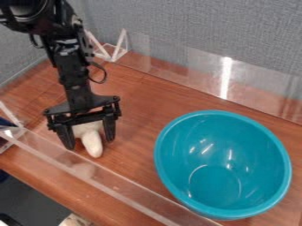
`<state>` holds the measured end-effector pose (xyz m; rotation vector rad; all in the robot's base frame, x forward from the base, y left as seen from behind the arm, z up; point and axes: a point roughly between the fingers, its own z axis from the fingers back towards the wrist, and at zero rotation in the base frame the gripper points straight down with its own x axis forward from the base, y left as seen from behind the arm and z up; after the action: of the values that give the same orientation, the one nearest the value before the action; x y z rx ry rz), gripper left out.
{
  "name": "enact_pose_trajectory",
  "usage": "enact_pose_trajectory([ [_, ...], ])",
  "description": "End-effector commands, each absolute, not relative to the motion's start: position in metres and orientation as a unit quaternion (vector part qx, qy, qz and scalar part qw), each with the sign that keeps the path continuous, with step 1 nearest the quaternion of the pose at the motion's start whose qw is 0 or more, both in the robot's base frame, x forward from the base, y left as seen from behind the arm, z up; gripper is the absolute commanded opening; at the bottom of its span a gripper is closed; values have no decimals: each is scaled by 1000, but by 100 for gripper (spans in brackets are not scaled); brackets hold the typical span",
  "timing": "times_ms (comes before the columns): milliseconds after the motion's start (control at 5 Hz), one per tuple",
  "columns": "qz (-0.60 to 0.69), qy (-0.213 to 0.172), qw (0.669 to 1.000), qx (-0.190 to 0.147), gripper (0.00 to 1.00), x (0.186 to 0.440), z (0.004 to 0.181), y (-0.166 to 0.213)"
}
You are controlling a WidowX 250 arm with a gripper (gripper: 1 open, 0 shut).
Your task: Put the mushroom in the blue bowl
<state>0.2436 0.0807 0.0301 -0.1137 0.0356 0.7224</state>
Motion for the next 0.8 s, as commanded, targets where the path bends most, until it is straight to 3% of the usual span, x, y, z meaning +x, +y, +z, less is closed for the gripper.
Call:
enact_pose_trajectory([
  [0,354,3,934,-56,0,248,35,82],
  [600,346,3,936,-67,0,247,56,83],
])
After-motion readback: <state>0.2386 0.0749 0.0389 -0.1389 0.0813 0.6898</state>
